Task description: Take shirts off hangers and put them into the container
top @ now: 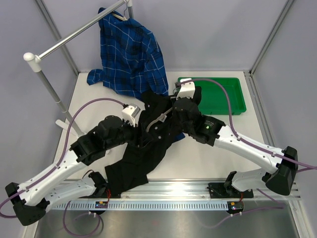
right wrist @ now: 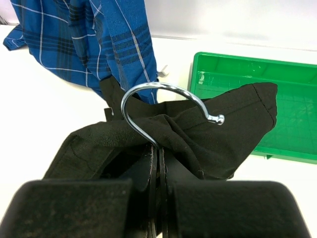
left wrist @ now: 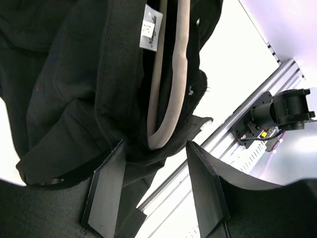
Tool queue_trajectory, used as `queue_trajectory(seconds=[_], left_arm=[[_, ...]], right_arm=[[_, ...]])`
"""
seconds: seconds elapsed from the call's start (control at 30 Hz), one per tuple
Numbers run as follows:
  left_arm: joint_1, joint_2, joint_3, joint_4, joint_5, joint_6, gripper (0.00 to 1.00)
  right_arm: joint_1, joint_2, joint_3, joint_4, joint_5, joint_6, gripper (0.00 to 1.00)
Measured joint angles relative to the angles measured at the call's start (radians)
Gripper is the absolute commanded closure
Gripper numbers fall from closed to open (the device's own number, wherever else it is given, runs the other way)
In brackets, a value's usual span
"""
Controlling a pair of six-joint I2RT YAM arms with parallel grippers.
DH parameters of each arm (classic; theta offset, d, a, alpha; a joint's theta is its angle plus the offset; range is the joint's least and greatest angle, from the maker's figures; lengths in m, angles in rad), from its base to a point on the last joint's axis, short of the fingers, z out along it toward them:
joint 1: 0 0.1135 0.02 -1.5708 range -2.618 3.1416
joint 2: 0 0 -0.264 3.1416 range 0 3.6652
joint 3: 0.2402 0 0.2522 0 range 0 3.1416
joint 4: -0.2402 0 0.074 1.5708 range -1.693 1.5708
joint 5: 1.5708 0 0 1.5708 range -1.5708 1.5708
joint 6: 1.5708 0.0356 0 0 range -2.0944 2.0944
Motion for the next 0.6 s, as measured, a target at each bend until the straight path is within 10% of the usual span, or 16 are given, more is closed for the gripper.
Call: queue_trajectory(seconds=[0.6], left_arm=[[-0.003, -0.032, -0.078, 0.087, -0.040, 0.001, 0.32]], right_arm=[[0.000, -0.061, 0.070, -0.005, -0.030, 0.001, 1.00]])
